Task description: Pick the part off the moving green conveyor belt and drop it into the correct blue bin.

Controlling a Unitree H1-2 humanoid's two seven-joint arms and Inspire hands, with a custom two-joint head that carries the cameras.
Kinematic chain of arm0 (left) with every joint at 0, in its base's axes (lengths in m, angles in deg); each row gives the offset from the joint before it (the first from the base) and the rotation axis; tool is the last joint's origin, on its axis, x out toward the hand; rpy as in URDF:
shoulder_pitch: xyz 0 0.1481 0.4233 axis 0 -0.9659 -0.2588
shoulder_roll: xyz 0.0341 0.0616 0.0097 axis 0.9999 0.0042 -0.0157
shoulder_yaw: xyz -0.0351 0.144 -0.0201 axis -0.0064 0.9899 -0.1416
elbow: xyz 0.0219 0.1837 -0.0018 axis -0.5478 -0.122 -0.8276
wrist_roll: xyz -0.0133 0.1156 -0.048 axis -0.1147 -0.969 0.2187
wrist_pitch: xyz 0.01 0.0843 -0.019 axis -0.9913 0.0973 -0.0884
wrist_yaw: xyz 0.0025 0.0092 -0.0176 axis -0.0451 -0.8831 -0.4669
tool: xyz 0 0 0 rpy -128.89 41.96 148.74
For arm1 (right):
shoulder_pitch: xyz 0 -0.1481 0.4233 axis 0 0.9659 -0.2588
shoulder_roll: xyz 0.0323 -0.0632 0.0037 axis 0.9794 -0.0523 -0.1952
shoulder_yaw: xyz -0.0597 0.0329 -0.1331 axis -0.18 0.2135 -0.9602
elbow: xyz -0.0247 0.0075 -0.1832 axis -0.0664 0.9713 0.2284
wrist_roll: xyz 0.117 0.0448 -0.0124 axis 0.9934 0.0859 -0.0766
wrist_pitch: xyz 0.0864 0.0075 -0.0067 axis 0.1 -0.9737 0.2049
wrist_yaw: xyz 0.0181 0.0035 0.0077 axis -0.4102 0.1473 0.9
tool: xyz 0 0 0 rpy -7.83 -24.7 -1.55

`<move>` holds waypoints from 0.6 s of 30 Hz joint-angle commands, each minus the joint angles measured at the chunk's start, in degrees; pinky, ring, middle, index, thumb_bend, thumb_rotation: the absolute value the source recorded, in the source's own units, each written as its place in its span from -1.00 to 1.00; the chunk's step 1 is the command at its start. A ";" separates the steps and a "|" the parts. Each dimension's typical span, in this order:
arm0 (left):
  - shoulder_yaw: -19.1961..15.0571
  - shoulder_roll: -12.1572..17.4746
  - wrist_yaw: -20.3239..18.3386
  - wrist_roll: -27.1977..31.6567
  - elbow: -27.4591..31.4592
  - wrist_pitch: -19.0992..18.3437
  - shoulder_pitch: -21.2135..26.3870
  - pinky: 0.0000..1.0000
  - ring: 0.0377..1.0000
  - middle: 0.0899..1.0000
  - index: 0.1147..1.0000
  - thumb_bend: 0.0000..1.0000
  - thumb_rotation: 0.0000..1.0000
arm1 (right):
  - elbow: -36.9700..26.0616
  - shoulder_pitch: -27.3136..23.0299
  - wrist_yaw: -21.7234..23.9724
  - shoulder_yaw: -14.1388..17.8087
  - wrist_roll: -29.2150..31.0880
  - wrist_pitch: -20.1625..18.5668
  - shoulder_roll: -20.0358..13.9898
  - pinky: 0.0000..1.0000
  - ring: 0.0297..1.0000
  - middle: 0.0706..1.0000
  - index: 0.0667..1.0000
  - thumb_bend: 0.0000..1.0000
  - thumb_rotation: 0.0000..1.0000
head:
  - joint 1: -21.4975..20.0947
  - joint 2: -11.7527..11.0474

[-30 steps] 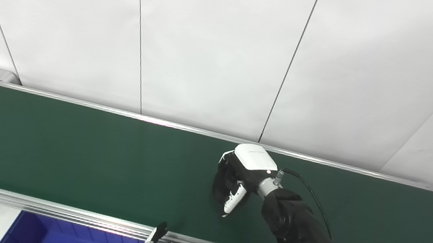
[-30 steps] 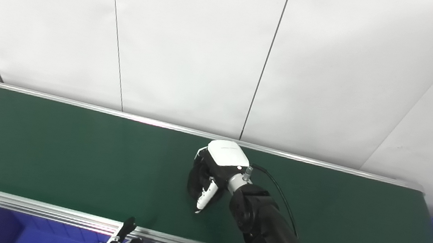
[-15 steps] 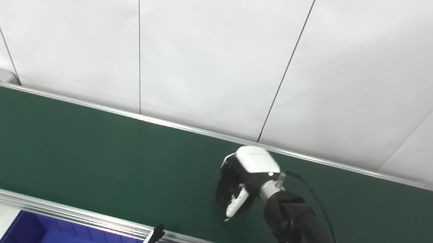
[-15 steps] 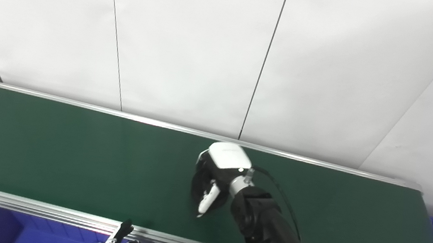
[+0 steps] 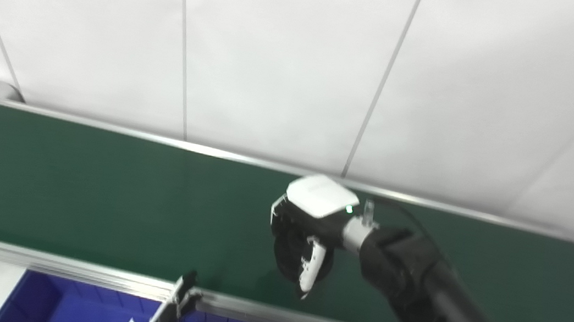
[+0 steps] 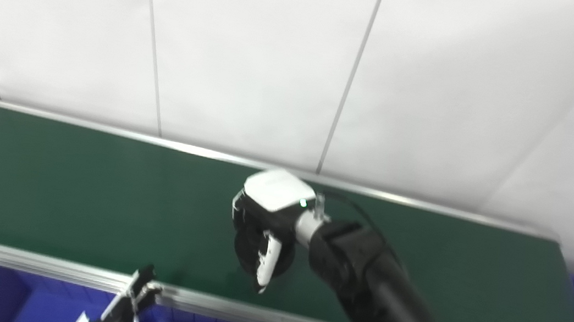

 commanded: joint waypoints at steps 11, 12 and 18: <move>-3.17 4.94 -4.53 6.22 5.65 -6.00 2.86 1.00 0.98 1.00 1.00 0.81 0.88 | -16.27 7.85 15.67 3.03 -2.70 -2.81 -2.50 -0.36 -0.21 -0.03 -0.09 0.03 -1.00 | -12.61 5.22; -3.50 5.36 -4.75 6.57 6.06 -6.74 3.12 0.97 0.96 1.00 1.00 0.82 0.88 | -16.80 7.97 16.87 3.23 -3.11 -3.24 -1.99 -0.35 -0.21 -0.03 -0.09 0.03 -1.00 | -13.22 5.43; -5.29 7.79 -6.70 8.95 7.52 -10.63 5.72 0.88 0.96 1.00 1.00 0.89 0.86 | -21.19 13.61 17.37 5.95 -5.74 -2.65 0.88 -0.45 -0.25 -0.04 -0.05 0.03 -1.00 | -16.97 7.32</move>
